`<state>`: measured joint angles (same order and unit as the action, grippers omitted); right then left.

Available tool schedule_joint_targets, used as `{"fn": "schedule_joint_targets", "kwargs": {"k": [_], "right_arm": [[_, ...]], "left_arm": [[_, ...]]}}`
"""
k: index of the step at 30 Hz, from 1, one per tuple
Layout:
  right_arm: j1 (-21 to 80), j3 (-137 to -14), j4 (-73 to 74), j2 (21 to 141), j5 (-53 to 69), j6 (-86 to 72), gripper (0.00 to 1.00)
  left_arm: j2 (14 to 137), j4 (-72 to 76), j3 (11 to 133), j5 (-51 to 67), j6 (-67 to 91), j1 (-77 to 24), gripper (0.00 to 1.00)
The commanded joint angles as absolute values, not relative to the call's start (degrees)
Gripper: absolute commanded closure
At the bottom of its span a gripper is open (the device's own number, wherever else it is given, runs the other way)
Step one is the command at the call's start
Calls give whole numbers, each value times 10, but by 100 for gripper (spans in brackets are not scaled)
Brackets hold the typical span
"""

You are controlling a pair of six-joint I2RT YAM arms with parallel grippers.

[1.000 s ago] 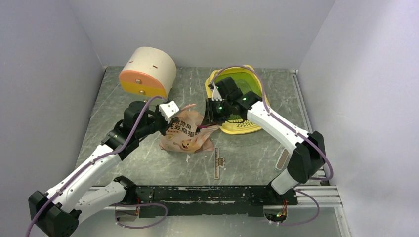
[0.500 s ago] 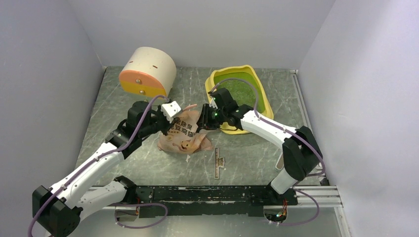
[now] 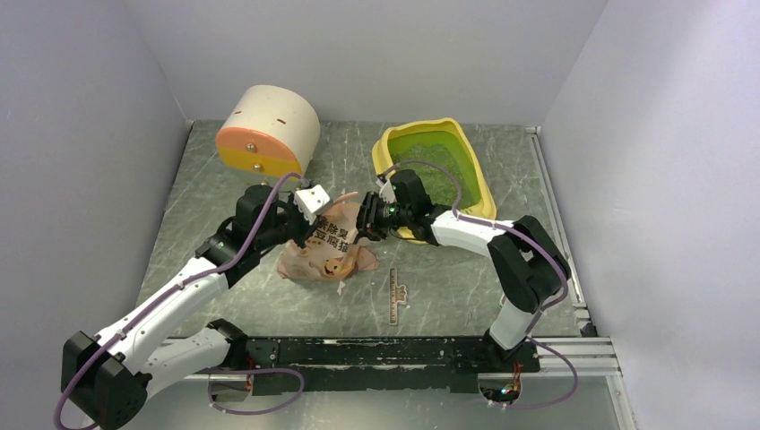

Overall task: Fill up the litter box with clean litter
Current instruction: 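Scoop the cat litter from the cat litter bag.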

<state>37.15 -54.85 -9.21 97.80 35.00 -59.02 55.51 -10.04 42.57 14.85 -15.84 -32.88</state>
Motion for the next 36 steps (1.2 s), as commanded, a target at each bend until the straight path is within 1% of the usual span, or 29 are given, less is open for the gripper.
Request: {"fn": "schedule_joint_targets", "kwargs": {"k": [1, 5, 8, 9, 12, 15, 19, 22, 25, 29, 31, 33, 36], "right_arm": [[370, -540, -213, 983, 415, -657, 100], [366, -506, -336, 993, 457, -748, 100], [362, -504, -359, 991, 461, -762, 100], [360, -512, -334, 986, 455, -741, 100], [352, -554, -179, 961, 399, -637, 100], [350, -616, 34, 944, 295, -515, 100], [357, -646, 136, 944, 207, -446, 100], [380, -682, 179, 986, 201, -417, 100], [405, -685, 147, 1009, 226, -423, 100], [419, -675, 79, 1036, 290, -466, 100], [418, -654, 26, 1039, 319, -502, 100], [413, -626, -72, 1042, 360, -556, 100], [412, -622, -124, 1055, 400, -593, 100]], "left_arm": [[550, -48, 421, 179, -138, -328, 95], [552, -24, 416, 182, -127, -329, 95], [553, -23, 414, 173, -130, -329, 95], [553, -26, 414, 171, -132, -329, 95], [549, -34, 415, 163, -138, -329, 95], [543, -34, 411, 157, -139, -329, 95], [541, -27, 406, 157, -137, -328, 95], [542, -8, 395, 159, -129, -329, 95], [546, -4, 390, 158, -124, -329, 95], [548, 42, 370, 163, -117, -329, 95], [558, 62, 364, 177, -112, -329, 95], [577, 78, 365, 188, -108, -329, 95], [589, 100, 370, 209, -98, -330, 95]]}}
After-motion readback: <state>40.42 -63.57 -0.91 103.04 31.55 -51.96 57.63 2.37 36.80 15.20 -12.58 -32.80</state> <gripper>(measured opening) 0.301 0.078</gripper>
